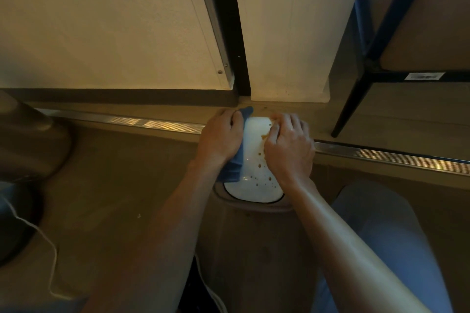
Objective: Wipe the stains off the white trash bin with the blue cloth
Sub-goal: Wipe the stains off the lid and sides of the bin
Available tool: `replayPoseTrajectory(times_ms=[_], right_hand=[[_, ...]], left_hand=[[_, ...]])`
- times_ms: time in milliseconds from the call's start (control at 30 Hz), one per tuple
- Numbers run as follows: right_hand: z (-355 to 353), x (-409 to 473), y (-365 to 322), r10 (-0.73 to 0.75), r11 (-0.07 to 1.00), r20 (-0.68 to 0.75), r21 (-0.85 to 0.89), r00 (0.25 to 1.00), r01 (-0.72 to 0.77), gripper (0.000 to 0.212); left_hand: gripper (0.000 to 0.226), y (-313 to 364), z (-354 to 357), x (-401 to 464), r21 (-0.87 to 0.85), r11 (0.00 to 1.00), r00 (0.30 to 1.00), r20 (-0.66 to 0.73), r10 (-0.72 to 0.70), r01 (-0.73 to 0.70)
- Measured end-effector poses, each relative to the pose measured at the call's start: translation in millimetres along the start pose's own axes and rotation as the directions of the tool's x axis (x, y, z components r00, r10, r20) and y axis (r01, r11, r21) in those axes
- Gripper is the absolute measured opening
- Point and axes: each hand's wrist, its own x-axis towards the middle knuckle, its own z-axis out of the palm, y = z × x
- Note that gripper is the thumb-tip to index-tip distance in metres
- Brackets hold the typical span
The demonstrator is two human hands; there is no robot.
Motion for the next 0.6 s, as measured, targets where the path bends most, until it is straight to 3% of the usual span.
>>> replayPoseTrajectory(times_ms=[67, 133, 267, 367, 467, 533, 600], right_hand=[[0, 0, -1, -0.002, 1.0, -0.001, 0.004, 1.0, 0.002, 0.04], [-1, 0, -1, -0.003, 1.0, -0.002, 0.007, 1.0, 0.003, 0.04], [-1, -1, -1, -0.004, 1.0, 0.003, 0.006, 1.0, 0.004, 0.041], [-1, -1, 0, -0.003, 1.0, 0.008, -0.006, 1.0, 0.003, 0.042], [0, 0, 1, -0.008, 1.0, 0.004, -0.007, 1.0, 0.008, 0.042], [1, 0, 1, -0.008, 1.0, -0.002, -0.002, 1.0, 0.008, 0.041], [2, 0, 1, -0.005, 1.0, -0.006, -0.005, 1.0, 0.005, 0.04]], left_hand=[[0.035, 12, 4, 2, 0.152, 0.988, 0.999, -0.019, 0.038, -0.035], [0.038, 11, 12, -14, 0.255, 0.956, 0.983, -0.071, 0.168, -0.145], [0.043, -17, 18, -59, 0.187, 0.947, 0.948, -0.136, 0.287, -0.26], [0.04, -31, 15, -58, 0.029, 0.983, 0.972, -0.141, 0.186, -0.183], [0.034, -11, 6, -21, -0.028, 0.999, 0.994, -0.103, -0.044, 0.041], [0.033, 4, 4, 2, 0.033, 0.993, 0.993, -0.033, -0.117, 0.118], [0.034, 14, 6, 5, 0.191, 0.981, 0.999, -0.026, -0.031, 0.035]])
